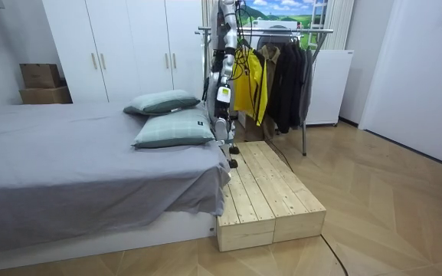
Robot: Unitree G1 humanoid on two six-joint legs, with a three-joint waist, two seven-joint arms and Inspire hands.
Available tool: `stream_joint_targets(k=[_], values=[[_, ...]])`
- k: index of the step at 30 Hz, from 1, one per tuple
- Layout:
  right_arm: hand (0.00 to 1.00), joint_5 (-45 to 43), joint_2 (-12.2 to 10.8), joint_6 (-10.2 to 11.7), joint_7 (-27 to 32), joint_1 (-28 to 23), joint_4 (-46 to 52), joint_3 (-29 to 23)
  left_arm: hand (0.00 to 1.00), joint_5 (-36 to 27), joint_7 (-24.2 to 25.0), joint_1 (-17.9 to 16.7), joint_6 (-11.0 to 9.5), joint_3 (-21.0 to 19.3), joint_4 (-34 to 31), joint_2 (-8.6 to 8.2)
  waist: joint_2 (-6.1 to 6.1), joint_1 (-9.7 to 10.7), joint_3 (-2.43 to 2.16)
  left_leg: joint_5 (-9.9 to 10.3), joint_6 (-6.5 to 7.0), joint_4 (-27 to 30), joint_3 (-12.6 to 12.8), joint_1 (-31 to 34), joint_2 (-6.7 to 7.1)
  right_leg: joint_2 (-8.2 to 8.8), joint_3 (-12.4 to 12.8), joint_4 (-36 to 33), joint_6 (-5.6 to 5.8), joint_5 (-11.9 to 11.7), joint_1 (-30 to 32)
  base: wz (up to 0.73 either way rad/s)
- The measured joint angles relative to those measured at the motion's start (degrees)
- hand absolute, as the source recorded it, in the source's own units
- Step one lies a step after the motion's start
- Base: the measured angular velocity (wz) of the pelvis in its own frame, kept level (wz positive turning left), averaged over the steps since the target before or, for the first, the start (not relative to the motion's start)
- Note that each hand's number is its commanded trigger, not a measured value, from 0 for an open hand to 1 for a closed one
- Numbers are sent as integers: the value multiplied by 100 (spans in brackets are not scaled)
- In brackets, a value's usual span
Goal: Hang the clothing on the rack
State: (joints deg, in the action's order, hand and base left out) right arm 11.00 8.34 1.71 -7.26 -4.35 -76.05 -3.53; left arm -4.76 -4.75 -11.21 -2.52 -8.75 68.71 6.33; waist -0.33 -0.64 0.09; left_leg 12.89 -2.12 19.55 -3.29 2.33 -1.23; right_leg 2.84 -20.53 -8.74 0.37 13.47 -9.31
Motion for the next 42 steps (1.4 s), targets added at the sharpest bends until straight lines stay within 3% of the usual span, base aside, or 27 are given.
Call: stream_joint_targets(k=[5,11,16,25,37,42], values=[[0,10,-24,17,47,10,18,-7,0,-10,-37,74,-11,79,-21,10,-49,54,5,-1,1,-123,41,-7,15,13,57,-2,12,-43,41,-6],[0,-36,-48,23,108,46,55,10,0,48,-195,71,-187,105,-16,-3,-102,6,28,-4,12,-316,197,-97,13,52,154,-17,91,-98,115,-12],[0,-138,-60,20,306,30,137,-12,0,191,-218,55,-248,-2,-3,-19,-107,-53,56,-31,84,-420,342,-108,83,152,164,-11,161,-154,110,-4],[0,-123,-152,7,392,43,41,23,0,193,-240,19,-178,-214,101,-63,-149,-121,88,0,275,-407,340,-90,224,270,217,2,280,-206,78,2],[0,97,-149,-19,274,36,36,240,0,151,-252,-55,-160,-171,65,-84,-139,-118,27,-9,273,-378,346,-137,204,255,219,2,297,-217,19,0],[0,201,-150,17,211,39,2,287,0,147,-253,2,-164,-145,66,-84,-129,-113,28,-9,274,-385,394,-171,200,257,265,3,297,-217,7,-5]])
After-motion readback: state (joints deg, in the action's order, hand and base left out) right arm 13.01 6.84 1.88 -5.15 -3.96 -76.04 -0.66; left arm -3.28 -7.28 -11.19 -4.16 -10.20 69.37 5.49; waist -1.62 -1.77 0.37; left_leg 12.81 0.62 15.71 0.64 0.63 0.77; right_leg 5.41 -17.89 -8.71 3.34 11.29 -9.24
